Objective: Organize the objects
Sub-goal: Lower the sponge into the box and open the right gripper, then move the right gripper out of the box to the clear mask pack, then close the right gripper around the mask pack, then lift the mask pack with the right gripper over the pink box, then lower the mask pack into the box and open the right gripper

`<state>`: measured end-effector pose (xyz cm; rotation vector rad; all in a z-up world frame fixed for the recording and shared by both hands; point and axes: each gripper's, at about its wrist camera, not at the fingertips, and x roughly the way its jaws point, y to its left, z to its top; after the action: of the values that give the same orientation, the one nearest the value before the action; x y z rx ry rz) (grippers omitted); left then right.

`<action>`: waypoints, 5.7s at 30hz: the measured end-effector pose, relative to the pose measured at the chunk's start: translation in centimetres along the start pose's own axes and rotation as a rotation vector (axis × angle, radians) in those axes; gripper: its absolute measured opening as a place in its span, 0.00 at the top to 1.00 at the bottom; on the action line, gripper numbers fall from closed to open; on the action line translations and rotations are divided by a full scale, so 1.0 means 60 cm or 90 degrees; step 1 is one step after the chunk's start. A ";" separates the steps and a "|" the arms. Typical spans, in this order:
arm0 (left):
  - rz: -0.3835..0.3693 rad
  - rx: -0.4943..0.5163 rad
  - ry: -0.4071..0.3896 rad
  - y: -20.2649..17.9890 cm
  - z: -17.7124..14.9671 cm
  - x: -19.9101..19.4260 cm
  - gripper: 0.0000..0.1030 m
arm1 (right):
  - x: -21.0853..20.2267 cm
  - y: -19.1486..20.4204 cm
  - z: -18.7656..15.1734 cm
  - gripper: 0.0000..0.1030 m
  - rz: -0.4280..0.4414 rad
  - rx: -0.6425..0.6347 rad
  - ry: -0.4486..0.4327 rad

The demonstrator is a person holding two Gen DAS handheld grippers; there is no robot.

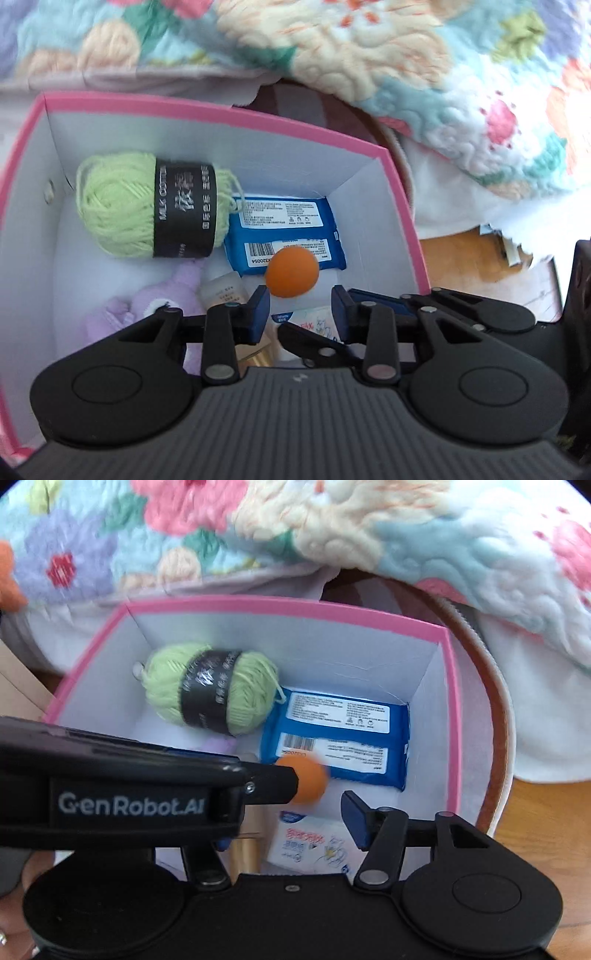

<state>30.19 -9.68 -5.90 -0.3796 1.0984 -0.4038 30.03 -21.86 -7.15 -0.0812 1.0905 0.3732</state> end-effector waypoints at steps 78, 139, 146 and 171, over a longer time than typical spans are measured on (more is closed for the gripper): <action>0.068 -0.113 -0.052 0.178 -0.254 -0.074 0.41 | 0.030 0.123 -0.212 0.12 0.219 -0.103 -0.087; 0.035 0.037 -0.057 -0.019 -0.123 -0.367 0.55 | -0.334 0.202 -0.134 0.17 0.087 -0.145 -0.137; 0.087 0.035 -0.086 0.004 -0.044 -0.314 0.55 | -0.276 0.181 -0.050 0.22 0.133 -0.106 -0.112; 0.173 0.036 -0.038 0.106 0.013 -0.048 0.59 | 0.040 0.121 0.019 0.49 0.066 -0.063 0.016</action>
<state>30.55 -2.70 -6.46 -0.1870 1.0606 -0.1804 29.52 -14.17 -7.85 -0.1171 1.1033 0.5208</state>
